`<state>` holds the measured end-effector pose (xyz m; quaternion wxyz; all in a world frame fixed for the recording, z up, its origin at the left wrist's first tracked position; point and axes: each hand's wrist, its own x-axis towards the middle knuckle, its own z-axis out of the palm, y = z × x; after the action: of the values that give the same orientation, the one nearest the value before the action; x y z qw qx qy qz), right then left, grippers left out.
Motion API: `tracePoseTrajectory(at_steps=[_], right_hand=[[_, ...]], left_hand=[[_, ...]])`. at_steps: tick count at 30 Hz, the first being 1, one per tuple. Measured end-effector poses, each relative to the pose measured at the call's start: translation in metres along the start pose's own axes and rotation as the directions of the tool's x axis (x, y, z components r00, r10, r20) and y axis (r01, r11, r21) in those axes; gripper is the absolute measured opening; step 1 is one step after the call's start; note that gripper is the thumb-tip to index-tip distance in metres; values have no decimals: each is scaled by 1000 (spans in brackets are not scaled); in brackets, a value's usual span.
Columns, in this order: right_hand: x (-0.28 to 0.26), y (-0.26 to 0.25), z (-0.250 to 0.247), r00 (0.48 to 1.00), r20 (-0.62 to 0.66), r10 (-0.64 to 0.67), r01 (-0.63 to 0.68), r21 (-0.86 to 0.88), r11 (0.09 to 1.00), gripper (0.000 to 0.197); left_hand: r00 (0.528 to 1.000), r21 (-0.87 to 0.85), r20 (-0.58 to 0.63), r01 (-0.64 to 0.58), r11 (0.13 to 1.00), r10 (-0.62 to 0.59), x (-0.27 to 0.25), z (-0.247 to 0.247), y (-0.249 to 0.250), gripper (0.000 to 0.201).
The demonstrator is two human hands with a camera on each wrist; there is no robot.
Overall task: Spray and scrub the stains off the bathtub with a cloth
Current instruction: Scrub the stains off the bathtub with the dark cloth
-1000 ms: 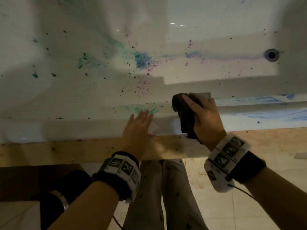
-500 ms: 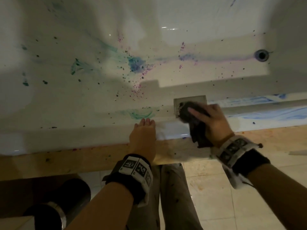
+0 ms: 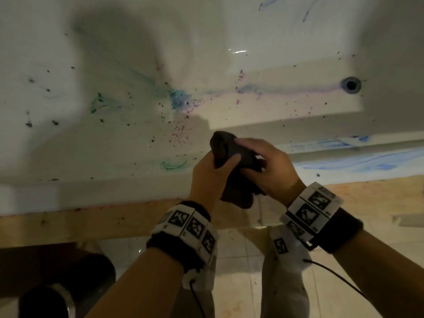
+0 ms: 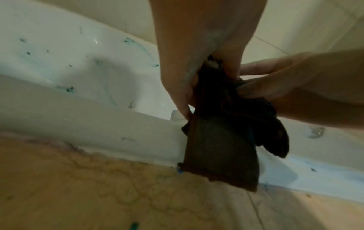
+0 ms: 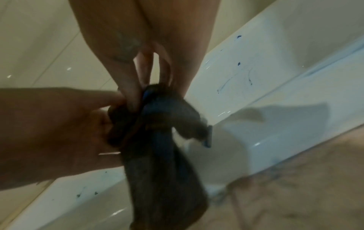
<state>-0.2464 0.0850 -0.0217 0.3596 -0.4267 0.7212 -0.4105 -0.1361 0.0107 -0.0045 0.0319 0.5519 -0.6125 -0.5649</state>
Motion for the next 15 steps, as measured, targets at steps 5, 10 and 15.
tracePoseTrajectory(at_steps=[5, 10, 15], right_hand=[[-26, 44, -74, 992, 107, 69, -39, -261, 965, 56], [-48, 92, -138, 949, 202, 242, -51, -659, 750, 61], [-46, 100, -150, 901, 320, 294, 73, -778, 623, 69]], left_hand=[[962, 198, -273, 30, 980, 26, -15, 24, 0, 15], [930, 410, -345, 27, 911, 127, -29, 34, 19, 19], [987, 367, -160, 26, 930, 35, -28, 72, 31, 31]])
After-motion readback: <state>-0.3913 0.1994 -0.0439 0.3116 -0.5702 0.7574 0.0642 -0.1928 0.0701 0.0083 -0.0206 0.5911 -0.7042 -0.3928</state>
